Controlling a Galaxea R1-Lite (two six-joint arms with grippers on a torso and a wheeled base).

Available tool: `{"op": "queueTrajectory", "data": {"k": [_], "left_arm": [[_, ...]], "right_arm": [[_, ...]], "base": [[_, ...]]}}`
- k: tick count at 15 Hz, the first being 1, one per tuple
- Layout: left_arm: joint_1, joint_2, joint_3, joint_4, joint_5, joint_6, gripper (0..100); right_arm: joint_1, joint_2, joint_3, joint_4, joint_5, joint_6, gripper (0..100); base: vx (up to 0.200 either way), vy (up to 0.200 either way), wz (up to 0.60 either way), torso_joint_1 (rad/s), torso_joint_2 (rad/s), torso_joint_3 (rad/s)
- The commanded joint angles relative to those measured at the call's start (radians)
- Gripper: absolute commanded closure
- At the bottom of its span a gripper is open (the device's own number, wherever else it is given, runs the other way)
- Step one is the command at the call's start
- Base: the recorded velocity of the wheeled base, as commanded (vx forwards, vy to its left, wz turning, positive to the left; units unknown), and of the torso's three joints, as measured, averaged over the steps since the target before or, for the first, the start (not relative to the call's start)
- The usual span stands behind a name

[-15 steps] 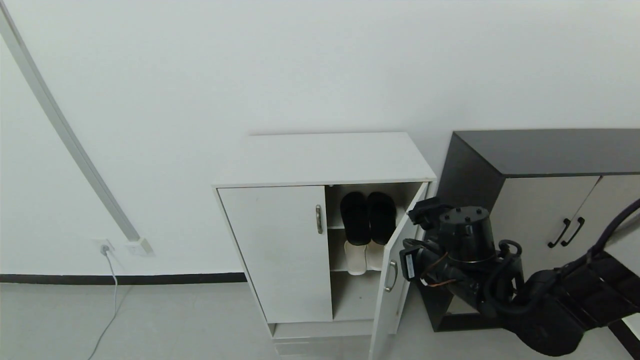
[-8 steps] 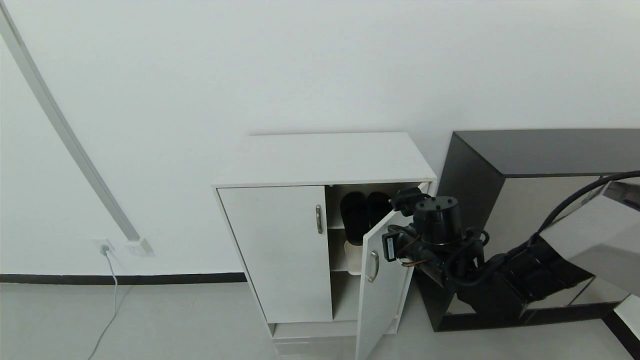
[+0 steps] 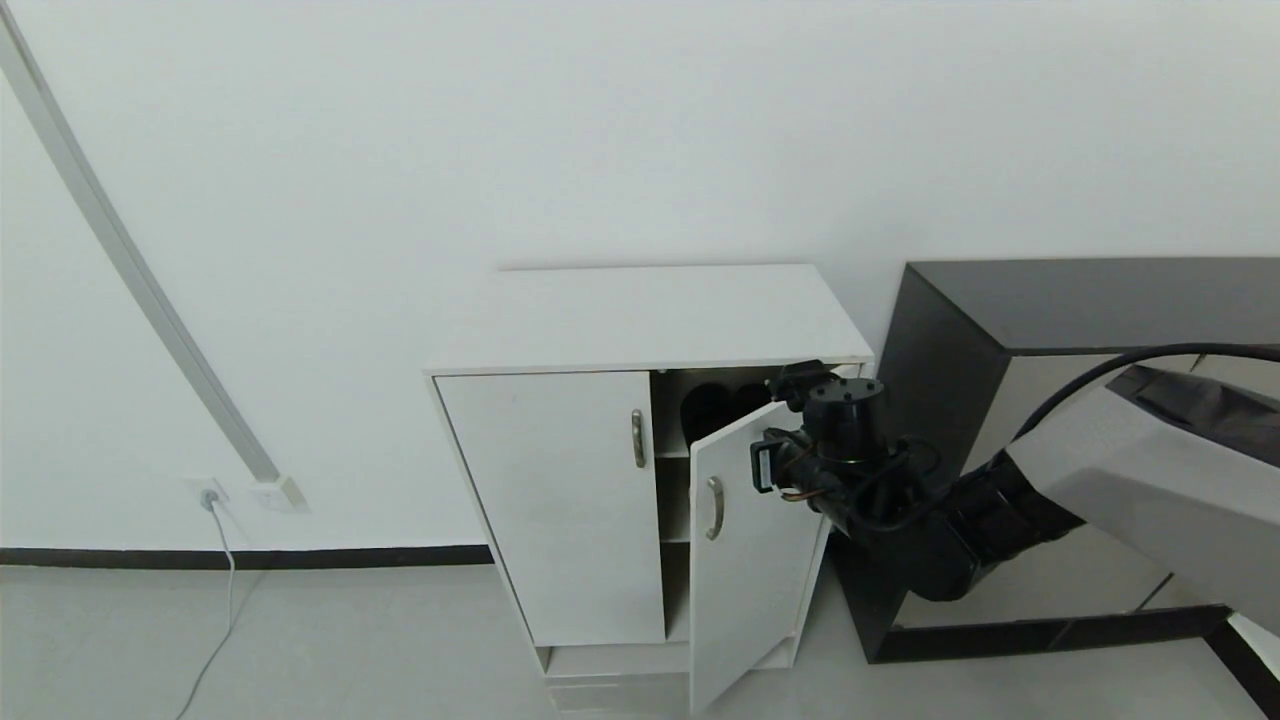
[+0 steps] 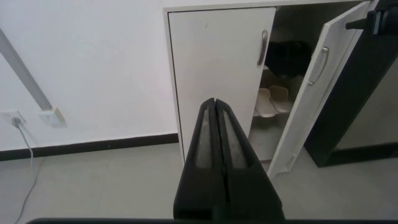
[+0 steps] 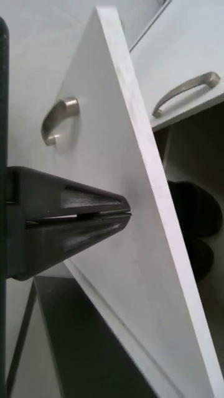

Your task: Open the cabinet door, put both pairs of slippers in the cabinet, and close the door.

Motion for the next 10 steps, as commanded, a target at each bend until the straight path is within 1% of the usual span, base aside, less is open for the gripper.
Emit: {"op": "queueTrajectory", "data": {"k": [1, 2, 3, 10], "left_arm": [[0.000, 0.000, 0.000, 0.000, 0.000, 0.000, 100], [0.000, 0.000, 0.000, 0.000, 0.000, 0.000, 100], [0.000, 0.000, 0.000, 0.000, 0.000, 0.000, 100], [0.000, 0.000, 0.000, 0.000, 0.000, 0.000, 100]], "right_arm": [[-0.013, 0.066, -0.057, -0.001, 0.000, 0.003, 100], [-0.014, 0.081, -0.074, 0.000, 0.000, 0.003, 100], [-0.020, 0.114, -0.120, 0.007, 0.000, 0.001, 100], [-0.049, 0.227, -0.335, 0.105, 0.000, 0.000, 100]], "base": [[0.000, 0.000, 0.00, 0.000, 0.00, 0.000], [0.000, 0.000, 0.00, 0.000, 0.00, 0.000], [0.000, 0.000, 0.00, 0.000, 0.00, 0.000], [0.000, 0.000, 0.00, 0.000, 0.00, 0.000]]}}
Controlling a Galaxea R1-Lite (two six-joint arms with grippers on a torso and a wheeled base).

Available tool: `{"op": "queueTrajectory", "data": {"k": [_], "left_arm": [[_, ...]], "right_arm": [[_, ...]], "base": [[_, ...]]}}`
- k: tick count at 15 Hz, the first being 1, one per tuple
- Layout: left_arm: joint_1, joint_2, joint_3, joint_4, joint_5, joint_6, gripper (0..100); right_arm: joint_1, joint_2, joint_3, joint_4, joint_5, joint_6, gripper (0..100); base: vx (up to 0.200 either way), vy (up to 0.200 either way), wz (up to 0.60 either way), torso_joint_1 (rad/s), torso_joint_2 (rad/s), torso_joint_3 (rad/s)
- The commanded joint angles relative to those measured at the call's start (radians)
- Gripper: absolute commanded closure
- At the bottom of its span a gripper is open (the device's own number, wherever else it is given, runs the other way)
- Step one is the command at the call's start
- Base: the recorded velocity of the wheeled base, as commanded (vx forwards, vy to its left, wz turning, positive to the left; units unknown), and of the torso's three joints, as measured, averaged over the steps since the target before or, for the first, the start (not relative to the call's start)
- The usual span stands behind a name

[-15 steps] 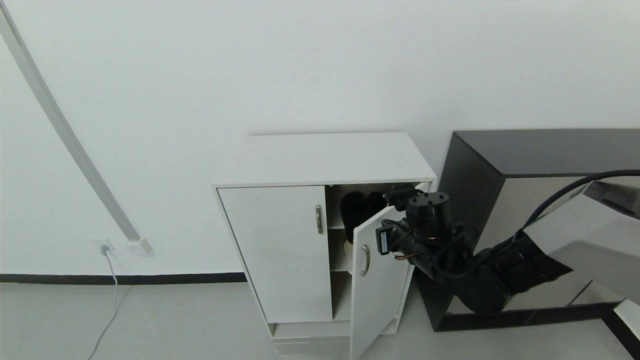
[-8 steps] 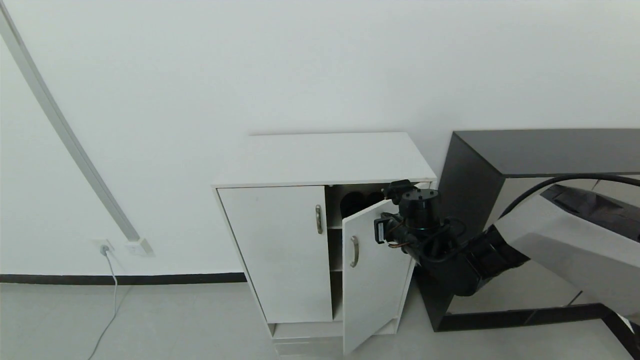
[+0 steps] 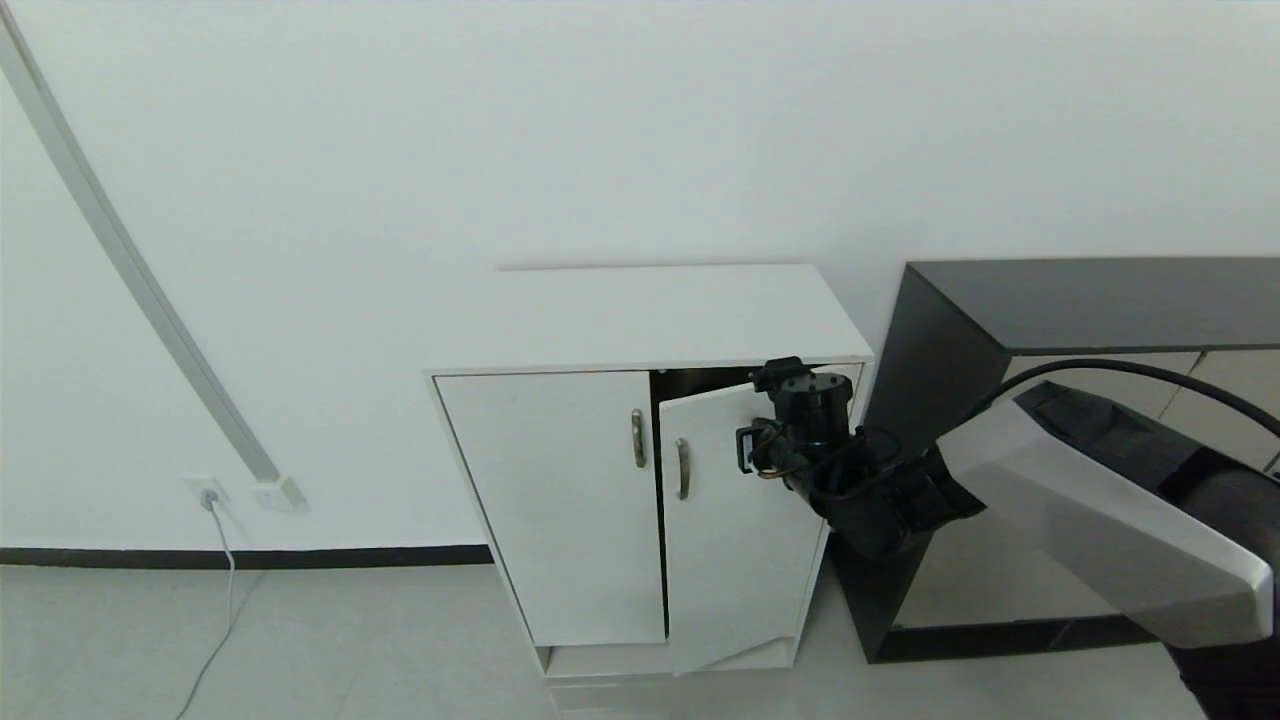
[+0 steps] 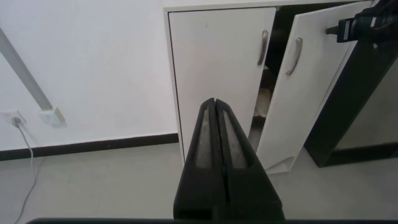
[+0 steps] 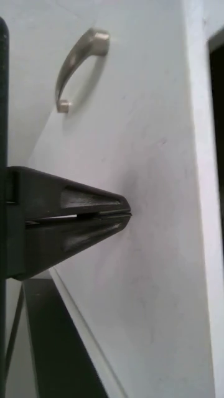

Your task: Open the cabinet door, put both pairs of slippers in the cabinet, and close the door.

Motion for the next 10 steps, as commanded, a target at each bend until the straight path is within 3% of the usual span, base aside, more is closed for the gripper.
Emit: {"op": "queueTrajectory", "data": {"k": [1, 10], "left_arm": [[0.000, 0.000, 0.000, 0.000, 0.000, 0.000, 100], [0.000, 0.000, 0.000, 0.000, 0.000, 0.000, 100]], "right_arm": [[-0.007, 0.043, -0.051, 0.012, 0.000, 0.000, 100], [-0.033, 0.109, -0.241, 0.116, -0.002, -0.005, 100]], "base": [[0.000, 0.000, 0.00, 0.000, 0.00, 0.000], [0.000, 0.000, 0.00, 0.000, 0.00, 0.000]]}}
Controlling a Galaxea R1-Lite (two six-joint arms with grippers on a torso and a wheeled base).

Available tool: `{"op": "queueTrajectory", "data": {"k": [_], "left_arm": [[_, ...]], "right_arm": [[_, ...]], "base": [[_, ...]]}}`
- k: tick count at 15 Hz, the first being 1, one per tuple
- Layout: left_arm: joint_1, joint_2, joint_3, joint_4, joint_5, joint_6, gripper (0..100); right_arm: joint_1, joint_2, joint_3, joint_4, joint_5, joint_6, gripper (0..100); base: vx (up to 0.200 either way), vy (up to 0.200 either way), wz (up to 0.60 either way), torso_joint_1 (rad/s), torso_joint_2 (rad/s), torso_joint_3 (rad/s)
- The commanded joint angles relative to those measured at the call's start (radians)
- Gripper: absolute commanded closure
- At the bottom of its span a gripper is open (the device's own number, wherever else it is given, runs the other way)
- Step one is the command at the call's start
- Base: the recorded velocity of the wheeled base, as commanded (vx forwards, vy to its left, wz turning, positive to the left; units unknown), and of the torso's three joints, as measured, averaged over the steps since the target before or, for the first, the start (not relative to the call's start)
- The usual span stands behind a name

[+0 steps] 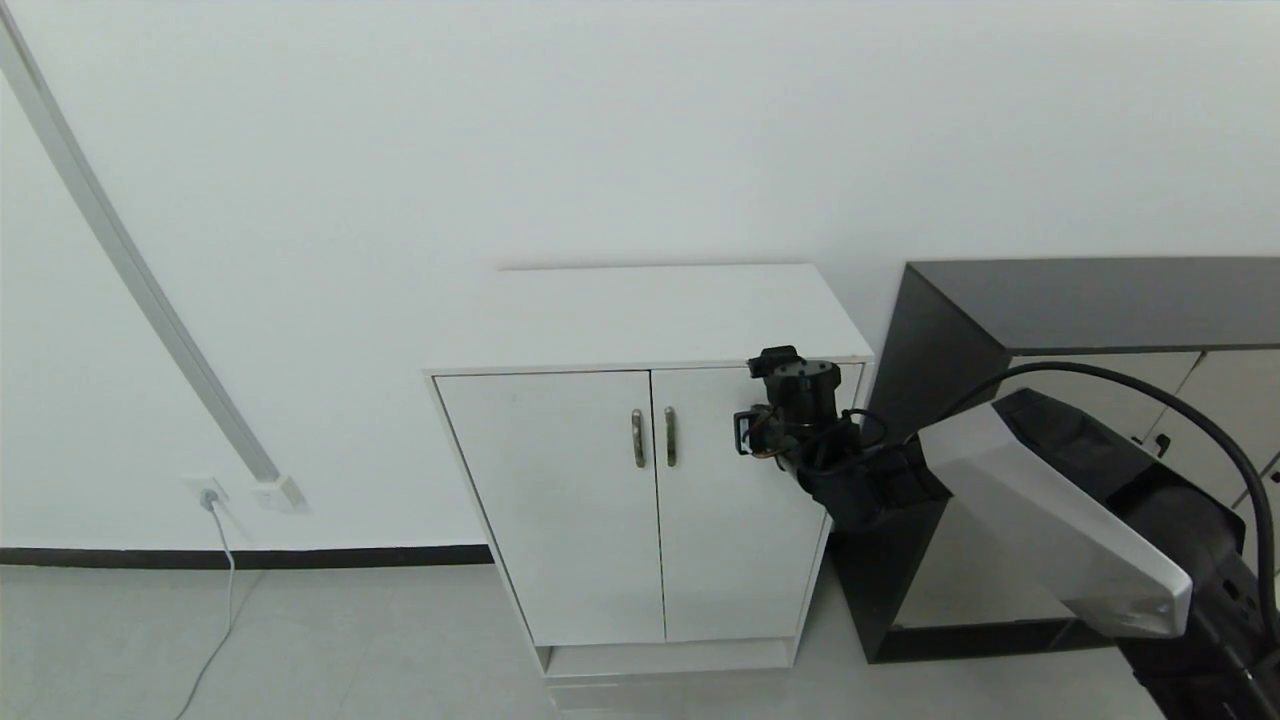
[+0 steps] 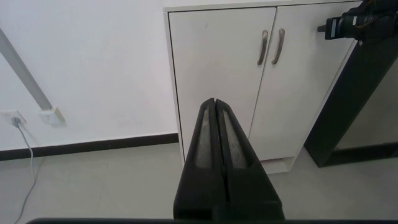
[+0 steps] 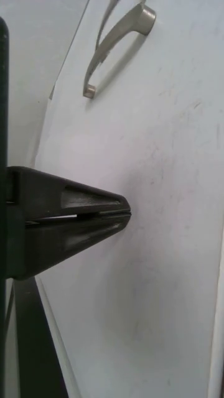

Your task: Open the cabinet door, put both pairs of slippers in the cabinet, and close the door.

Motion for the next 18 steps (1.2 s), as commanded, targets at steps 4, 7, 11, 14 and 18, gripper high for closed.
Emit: {"op": "queueTrajectory", "data": {"k": [4, 7, 11, 14, 18], "left_arm": [[0.000, 0.000, 0.000, 0.000, 0.000, 0.000, 100], [0.000, 0.000, 0.000, 0.000, 0.000, 0.000, 100], [0.000, 0.000, 0.000, 0.000, 0.000, 0.000, 100], [0.000, 0.000, 0.000, 0.000, 0.000, 0.000, 100], [0.000, 0.000, 0.000, 0.000, 0.000, 0.000, 100]], "right_arm": [[0.000, 0.013, -0.025, 0.002, 0.000, 0.000, 100], [0.000, 0.013, -0.028, 0.002, 0.000, -0.001, 100], [0.000, 0.036, -0.058, 0.004, 0.000, -0.001, 100], [0.000, 0.044, -0.066, 0.004, -0.001, -0.003, 100], [0.005, 0.024, -0.035, -0.005, -0.009, 0.000, 100]], "base": [[0.000, 0.000, 0.00, 0.000, 0.00, 0.000], [0.000, 0.000, 0.00, 0.000, 0.00, 0.000], [0.000, 0.000, 0.00, 0.000, 0.00, 0.000], [0.000, 0.000, 0.00, 0.000, 0.00, 0.000], [0.000, 0.000, 0.00, 0.000, 0.00, 0.000]]}}
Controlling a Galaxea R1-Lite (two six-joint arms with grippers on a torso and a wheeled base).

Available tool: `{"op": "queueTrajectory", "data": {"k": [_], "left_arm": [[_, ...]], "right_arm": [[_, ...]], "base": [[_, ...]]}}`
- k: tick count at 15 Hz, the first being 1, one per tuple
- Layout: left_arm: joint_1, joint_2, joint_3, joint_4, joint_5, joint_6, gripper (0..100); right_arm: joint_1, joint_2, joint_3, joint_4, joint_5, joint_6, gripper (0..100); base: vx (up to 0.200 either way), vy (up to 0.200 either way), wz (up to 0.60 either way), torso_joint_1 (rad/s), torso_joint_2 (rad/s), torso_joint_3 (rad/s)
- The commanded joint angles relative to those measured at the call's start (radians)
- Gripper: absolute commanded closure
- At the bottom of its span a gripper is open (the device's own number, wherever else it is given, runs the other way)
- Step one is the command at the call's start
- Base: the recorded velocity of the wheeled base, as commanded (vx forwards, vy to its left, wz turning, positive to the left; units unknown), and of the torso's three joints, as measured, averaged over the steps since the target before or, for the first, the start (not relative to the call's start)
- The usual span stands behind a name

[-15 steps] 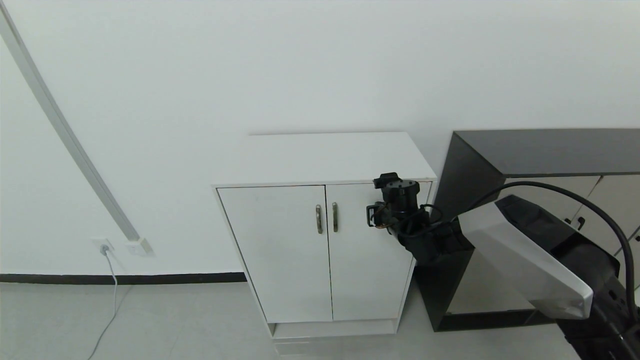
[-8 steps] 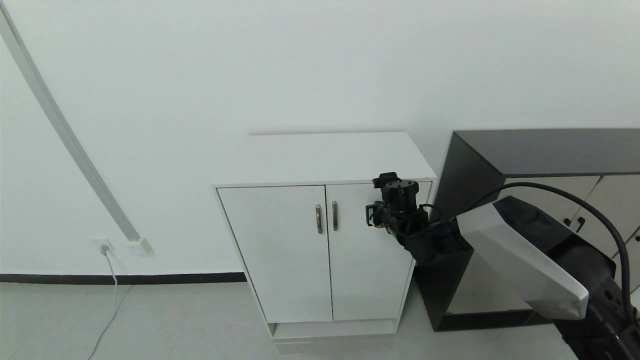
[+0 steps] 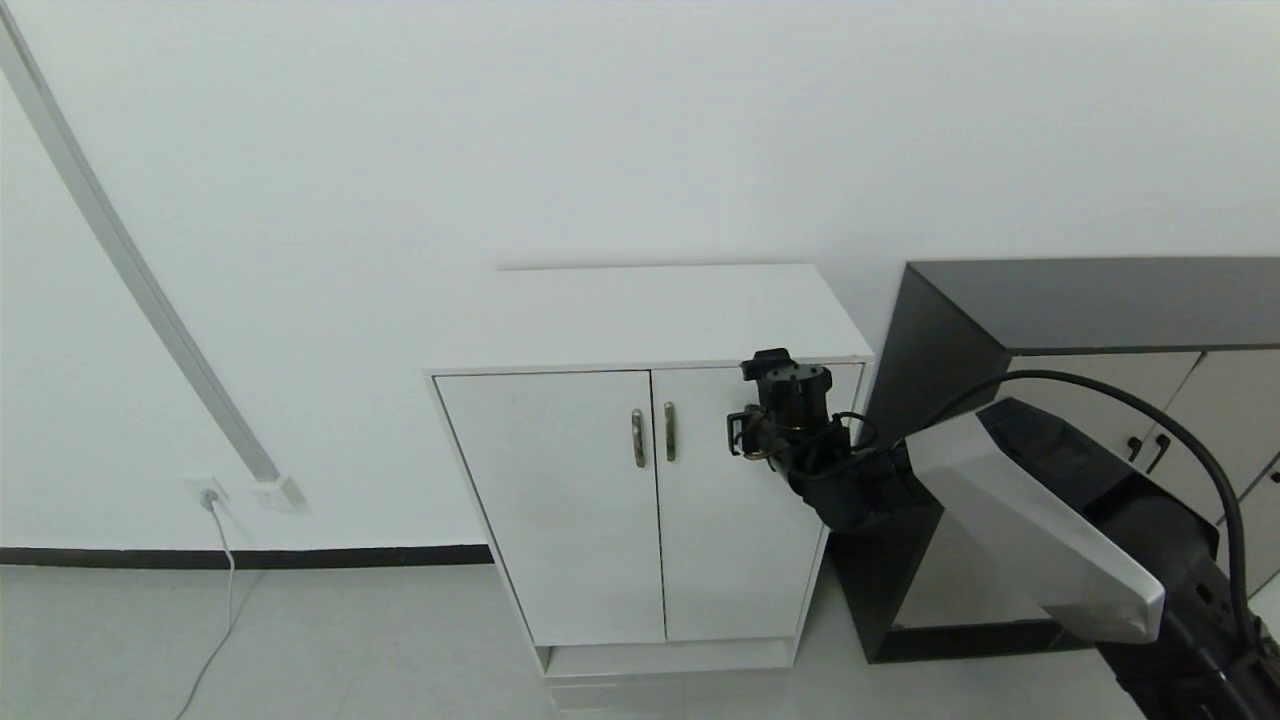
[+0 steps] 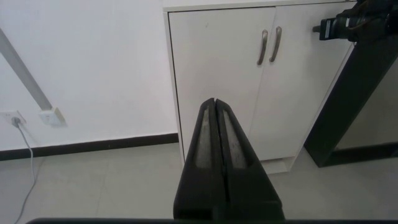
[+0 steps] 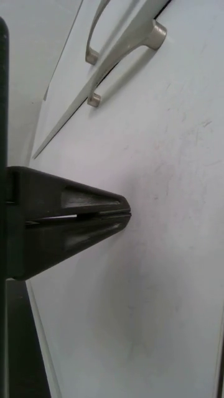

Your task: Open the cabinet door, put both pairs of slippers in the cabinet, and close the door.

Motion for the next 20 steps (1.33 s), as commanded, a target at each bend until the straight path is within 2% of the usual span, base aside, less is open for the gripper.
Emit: {"op": "queueTrajectory", "data": {"k": [1, 2, 7, 8, 9, 11, 13, 18, 20], "left_arm": [[0.000, 0.000, 0.000, 0.000, 0.000, 0.000, 100], [0.000, 0.000, 0.000, 0.000, 0.000, 0.000, 100], [0.000, 0.000, 0.000, 0.000, 0.000, 0.000, 100], [0.000, 0.000, 0.000, 0.000, 0.000, 0.000, 100], [0.000, 0.000, 0.000, 0.000, 0.000, 0.000, 100], [0.000, 0.000, 0.000, 0.000, 0.000, 0.000, 100], [0.000, 0.000, 0.000, 0.000, 0.000, 0.000, 100], [0.000, 0.000, 0.000, 0.000, 0.000, 0.000, 100], [0.000, 0.000, 0.000, 0.000, 0.000, 0.000, 100]], "right_arm": [[0.007, -0.043, 0.057, -0.007, -0.005, 0.003, 100], [0.009, -0.063, 0.084, -0.018, -0.006, 0.003, 100], [0.002, -0.304, 0.499, -0.217, -0.025, 0.003, 100], [-0.024, -0.382, 0.649, -0.297, -0.025, 0.002, 100], [-0.044, -0.434, 0.741, -0.340, -0.026, 0.000, 100], [-0.111, -0.560, 0.925, -0.400, -0.037, -0.009, 100], [-0.194, -0.710, 1.075, -0.403, -0.039, -0.014, 100], [-0.367, -1.017, 1.398, -0.403, -0.037, -0.015, 100], [-0.442, -1.126, 1.499, -0.401, -0.031, -0.055, 100]], "base": [[0.000, 0.000, 0.00, 0.000, 0.00, 0.000], [0.000, 0.000, 0.00, 0.000, 0.00, 0.000], [0.000, 0.000, 0.00, 0.000, 0.00, 0.000], [0.000, 0.000, 0.00, 0.000, 0.00, 0.000], [0.000, 0.000, 0.00, 0.000, 0.00, 0.000], [0.000, 0.000, 0.00, 0.000, 0.00, 0.000], [0.000, 0.000, 0.00, 0.000, 0.00, 0.000], [0.000, 0.000, 0.00, 0.000, 0.00, 0.000], [0.000, 0.000, 0.00, 0.000, 0.00, 0.000]]}}
